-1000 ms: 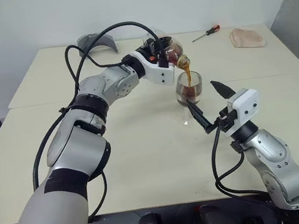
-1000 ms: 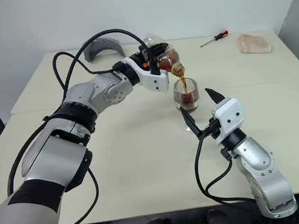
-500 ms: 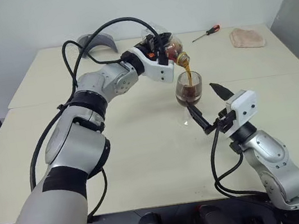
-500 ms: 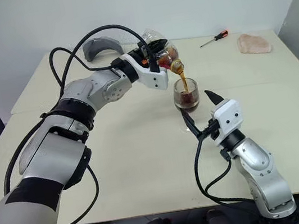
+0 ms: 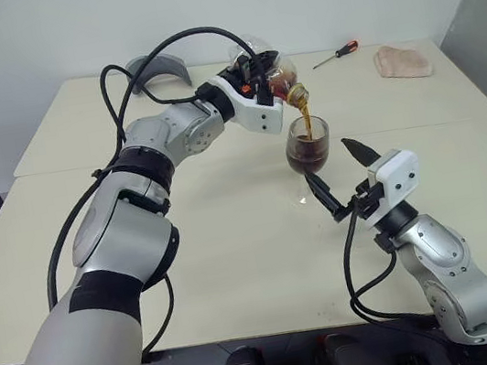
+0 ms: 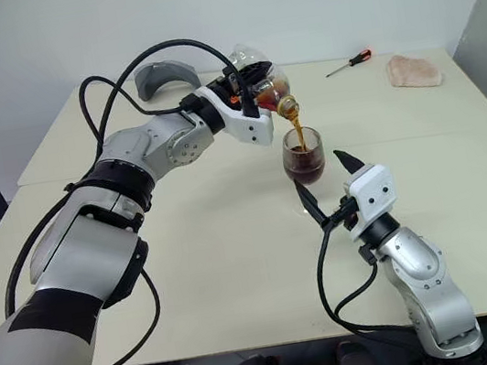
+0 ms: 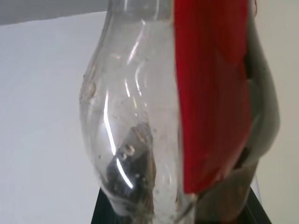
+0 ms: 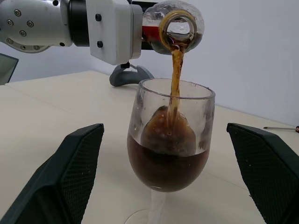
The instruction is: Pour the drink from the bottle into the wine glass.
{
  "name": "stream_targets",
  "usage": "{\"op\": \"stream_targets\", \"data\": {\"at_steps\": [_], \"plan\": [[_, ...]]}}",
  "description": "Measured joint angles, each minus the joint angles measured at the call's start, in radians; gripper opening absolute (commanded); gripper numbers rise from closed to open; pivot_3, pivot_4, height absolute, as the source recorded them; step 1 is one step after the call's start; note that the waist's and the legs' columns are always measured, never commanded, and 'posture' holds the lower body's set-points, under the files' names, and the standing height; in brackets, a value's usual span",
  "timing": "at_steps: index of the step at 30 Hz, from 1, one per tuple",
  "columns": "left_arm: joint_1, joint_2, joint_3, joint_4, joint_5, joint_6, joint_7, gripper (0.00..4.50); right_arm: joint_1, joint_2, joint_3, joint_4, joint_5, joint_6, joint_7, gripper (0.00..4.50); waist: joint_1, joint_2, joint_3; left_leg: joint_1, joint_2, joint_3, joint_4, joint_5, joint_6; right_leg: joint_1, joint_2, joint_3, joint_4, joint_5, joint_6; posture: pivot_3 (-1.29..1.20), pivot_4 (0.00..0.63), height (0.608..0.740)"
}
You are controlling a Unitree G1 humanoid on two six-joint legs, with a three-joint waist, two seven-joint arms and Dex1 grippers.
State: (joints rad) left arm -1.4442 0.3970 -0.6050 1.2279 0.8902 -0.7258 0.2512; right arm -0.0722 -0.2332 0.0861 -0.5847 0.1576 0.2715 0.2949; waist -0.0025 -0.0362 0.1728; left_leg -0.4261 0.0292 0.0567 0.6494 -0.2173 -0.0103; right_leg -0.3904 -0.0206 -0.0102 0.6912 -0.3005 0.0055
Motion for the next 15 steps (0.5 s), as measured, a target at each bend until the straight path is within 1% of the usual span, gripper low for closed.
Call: {"op": "stream_targets", "data": {"at_steps": [5,10,15], "plan": [[0.0,-0.003,0.01,0.003,-0.028,-0.003,-0.034,0.79,0.0,0.0,0.0,0.0,0.0,0.0,0.004,4.5,0.0,0.0,0.0,0.0,0.0,0.0,0.0,0.0,0.0,0.0,0.0,0.0,0.0,0.0,0.0,0.0,0.15,0.74],[0.018,-0.015,0.055,-0.001,-0.109,-0.018,-0.116,0.79,0.0,-0.001,0.0,0.0,0.0,0.0,0.007,4.5,0.0,0.0,0.0,0.0,0.0,0.0,0.001,0.0,0.0,0.0,0.0,0.0,0.001,0.0,0.0,0.0,0.15,0.74],[0.08,-0.043,0.102,-0.014,-0.205,-0.028,-0.23,0.79,-0.009,-0.001,0.0,0.0,0.001,0.0,0.011,4.5,0.0,0.0,0.0,0.0,0.0,0.0,0.003,0.0,0.0,0.0,0.0,0.0,0.002,0.0,0.0,0.0,0.15,0.74]]}}
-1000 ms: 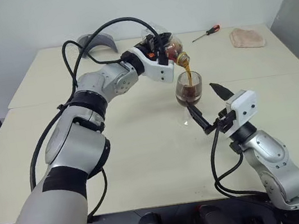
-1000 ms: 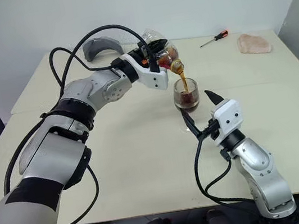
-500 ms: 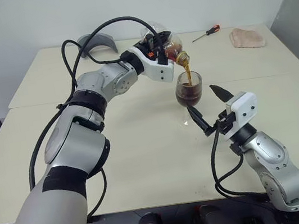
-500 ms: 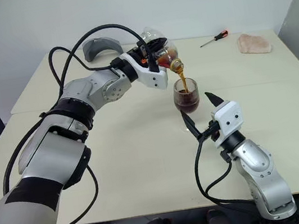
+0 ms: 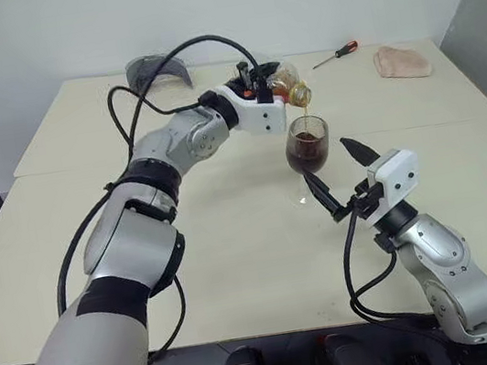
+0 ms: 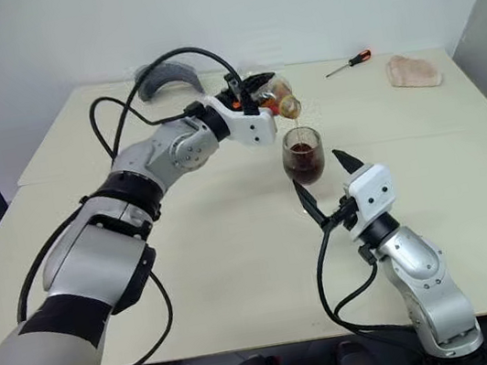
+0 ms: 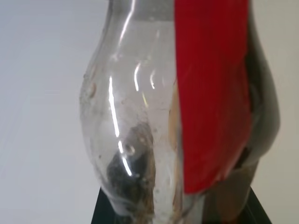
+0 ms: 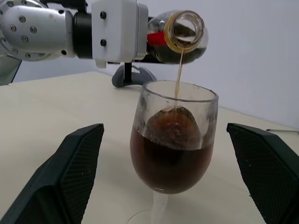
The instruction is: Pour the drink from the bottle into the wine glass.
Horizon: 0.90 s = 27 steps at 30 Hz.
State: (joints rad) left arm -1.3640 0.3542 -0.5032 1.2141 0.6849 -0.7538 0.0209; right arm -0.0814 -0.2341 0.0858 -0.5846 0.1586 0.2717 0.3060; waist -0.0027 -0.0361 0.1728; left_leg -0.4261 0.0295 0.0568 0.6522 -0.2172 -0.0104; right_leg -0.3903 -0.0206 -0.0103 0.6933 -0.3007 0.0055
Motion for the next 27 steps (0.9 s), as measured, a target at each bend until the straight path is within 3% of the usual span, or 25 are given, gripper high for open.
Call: {"op": "stream_targets", "data": {"at_steps": [6,13,19,24,27], "plan": [[0.06,-0.025,0.088,-0.066,-0.147,0.007,-0.144,0.79,-0.009,-0.034,0.002,0.0,0.01,0.014,0.039,4.5,0.0,0.0,0.0,-0.001,0.0,-0.001,0.006,0.0,0.0,0.0,0.0,0.0,0.004,-0.002,0.001,0.0,0.15,0.74],[0.17,-0.063,0.248,-0.168,-0.367,0.158,-0.293,0.77,-0.012,-0.163,-0.025,-0.036,0.134,0.126,0.164,4.5,-0.003,0.0,0.0,-0.001,0.001,-0.002,0.008,0.0,0.001,0.001,0.0,0.0,0.005,-0.002,0.001,0.0,0.15,0.74],[0.406,-0.04,0.372,-0.414,-0.508,0.351,-0.347,0.77,-0.044,-0.259,-0.06,-0.116,0.294,0.263,0.246,4.5,-0.008,0.001,0.0,-0.001,0.001,-0.003,0.009,-0.001,0.001,0.001,0.0,0.0,0.005,-0.002,0.0,0.0,0.15,0.74],[0.648,-0.041,0.444,-0.649,-0.599,0.588,-0.361,0.77,-0.08,-0.267,-0.05,-0.135,0.335,0.313,0.251,4.5,-0.003,0.001,-0.001,-0.002,0.001,-0.004,0.009,-0.001,0.001,0.001,0.0,0.0,0.005,-0.001,0.0,0.0,0.15,0.74],[0.72,-0.038,0.51,-0.713,-0.658,0.699,-0.358,0.77,-0.112,-0.265,-0.018,-0.135,0.331,0.337,0.233,4.5,-0.002,0.001,-0.001,-0.002,0.001,-0.005,0.009,-0.002,0.004,0.001,0.0,-0.001,0.006,-0.001,0.0,0.0,0.15,0.74]]}}
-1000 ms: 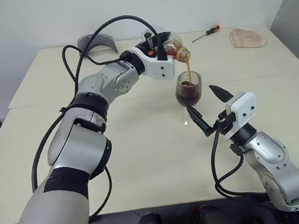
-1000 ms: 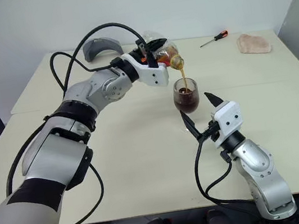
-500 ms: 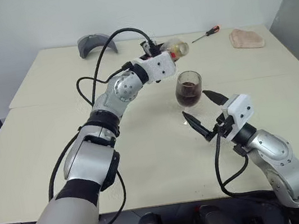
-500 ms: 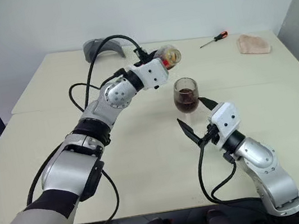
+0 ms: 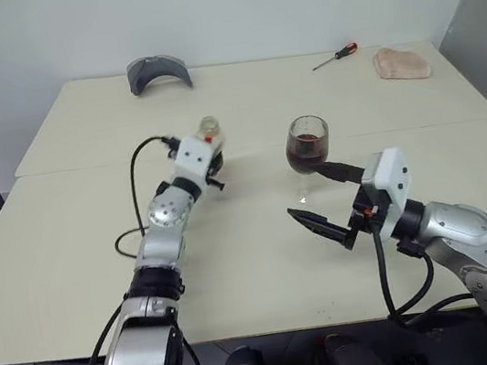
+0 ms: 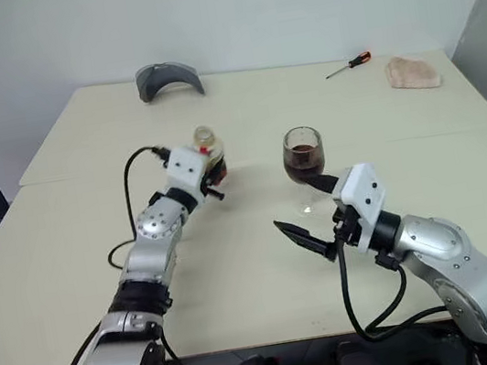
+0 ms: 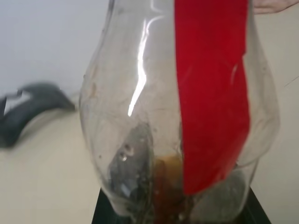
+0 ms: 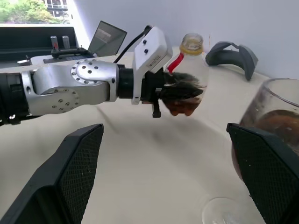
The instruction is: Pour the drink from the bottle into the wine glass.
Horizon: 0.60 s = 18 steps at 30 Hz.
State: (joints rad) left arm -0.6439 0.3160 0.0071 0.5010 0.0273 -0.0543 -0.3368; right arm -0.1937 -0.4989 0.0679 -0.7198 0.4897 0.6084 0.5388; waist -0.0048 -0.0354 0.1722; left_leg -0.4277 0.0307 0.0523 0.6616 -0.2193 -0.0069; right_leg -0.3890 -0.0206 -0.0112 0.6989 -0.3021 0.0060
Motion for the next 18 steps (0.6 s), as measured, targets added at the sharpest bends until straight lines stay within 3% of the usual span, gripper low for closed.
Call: {"op": "stream_targets", "data": {"at_steps": [6,18], "plan": [[0.018,0.034,0.094,0.029,-0.068,0.072,0.013,0.77,-0.078,-0.01,0.039,0.02,0.006,0.054,0.014,4.5,0.003,0.0,0.0,0.0,-0.001,0.0,0.0,-0.001,0.001,0.001,-0.001,0.0,0.0,0.0,0.0,0.0,0.15,0.74],[-0.153,0.061,0.197,0.361,-0.138,0.007,-0.005,0.77,-0.152,-0.023,0.113,0.092,-0.008,0.046,0.074,4.5,0.003,-0.002,-0.001,-0.001,-0.001,-0.001,0.0,-0.001,0.002,0.001,-0.001,-0.002,-0.001,0.0,0.0,0.0,0.15,0.74]]}}
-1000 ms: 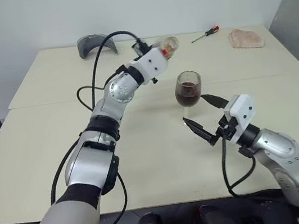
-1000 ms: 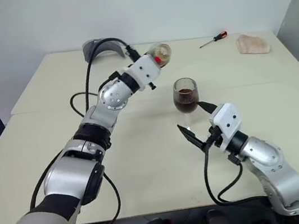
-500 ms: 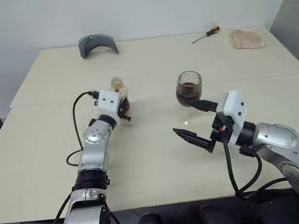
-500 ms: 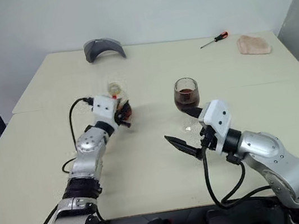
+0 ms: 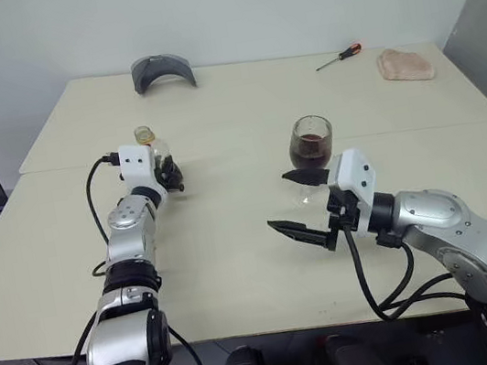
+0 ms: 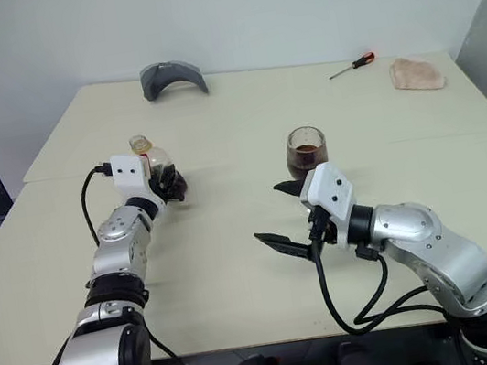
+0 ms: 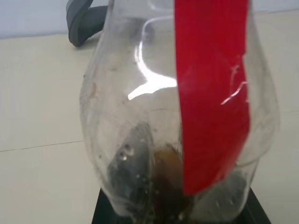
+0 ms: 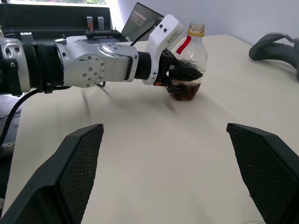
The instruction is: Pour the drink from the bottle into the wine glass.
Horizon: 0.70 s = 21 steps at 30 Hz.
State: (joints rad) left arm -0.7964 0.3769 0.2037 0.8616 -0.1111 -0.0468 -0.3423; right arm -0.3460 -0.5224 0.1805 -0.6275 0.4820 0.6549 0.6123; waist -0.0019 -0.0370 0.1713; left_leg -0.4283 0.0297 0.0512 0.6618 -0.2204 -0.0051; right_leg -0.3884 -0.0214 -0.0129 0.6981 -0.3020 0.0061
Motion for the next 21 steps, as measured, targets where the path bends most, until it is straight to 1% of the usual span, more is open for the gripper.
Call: {"op": "stream_targets", "data": {"at_steps": [3,5,6,8,14,16,21], "plan": [[-0.021,0.001,0.002,0.055,-0.005,-0.038,-0.026,0.77,-0.014,0.001,0.004,0.005,0.0,0.0,0.0,4.5,0.0,0.0,0.0,0.0,0.0,0.0,0.0,0.0,0.0,0.0,0.0,0.0,0.0,0.0,0.0,0.0,0.15,0.74],[-0.027,0.002,0.005,0.08,-0.008,-0.066,-0.052,1.51,-0.021,0.004,0.005,0.005,0.0,0.0,-0.001,4.5,0.0,0.0,0.0,0.0,0.0,0.0,0.0,0.0,0.0,0.0,0.0,0.0,0.0,0.0,0.0,0.0,0.15,0.74],[-0.027,0.005,0.007,0.088,-0.01,-0.078,-0.068,1.76,-0.021,0.008,0.005,0.005,0.001,0.002,-0.002,4.5,0.0,0.0,0.0,0.0,0.0,0.0,0.0,0.0,0.0,0.0,0.0,0.0,0.0,0.0,0.0,0.0,0.15,0.74],[-0.026,0.009,0.01,0.095,-0.012,-0.096,-0.09,2.45,-0.022,0.016,0.005,0.005,0.003,0.01,-0.004,4.5,0.0,0.0,0.0,0.0,0.0,0.0,0.0,0.0,0.0,0.0,0.0,0.0,0.0,0.0,0.0,0.0,0.15,0.74],[0.006,0.008,0.021,0.074,-0.029,-0.117,-0.109,4.44,-0.027,0.023,0.005,0.005,0.005,0.024,-0.008,4.5,-0.001,0.0,0.0,0.0,0.0,0.0,0.0,0.0,0.0,0.0,0.0,0.0,0.0,0.0,0.0,0.0,0.15,0.74],[0.041,0.006,0.02,0.035,-0.031,-0.114,-0.108,4.44,-0.027,0.024,0.003,0.004,0.007,0.026,-0.01,4.5,-0.001,0.0,0.0,0.0,0.001,0.0,0.0,0.0,0.0,0.0,0.0,0.0,0.0,0.0,0.0,0.0,0.15,0.74],[0.169,0.004,0.019,-0.189,-0.03,-0.049,-0.056,4.44,-0.005,0.012,-0.012,-0.009,0.006,0.009,-0.008,4.5,-0.002,0.0,0.0,0.0,0.001,0.0,-0.001,0.0,0.0,0.0,0.0,0.0,0.0,0.0,0.0,0.0,0.15,0.74]]}}
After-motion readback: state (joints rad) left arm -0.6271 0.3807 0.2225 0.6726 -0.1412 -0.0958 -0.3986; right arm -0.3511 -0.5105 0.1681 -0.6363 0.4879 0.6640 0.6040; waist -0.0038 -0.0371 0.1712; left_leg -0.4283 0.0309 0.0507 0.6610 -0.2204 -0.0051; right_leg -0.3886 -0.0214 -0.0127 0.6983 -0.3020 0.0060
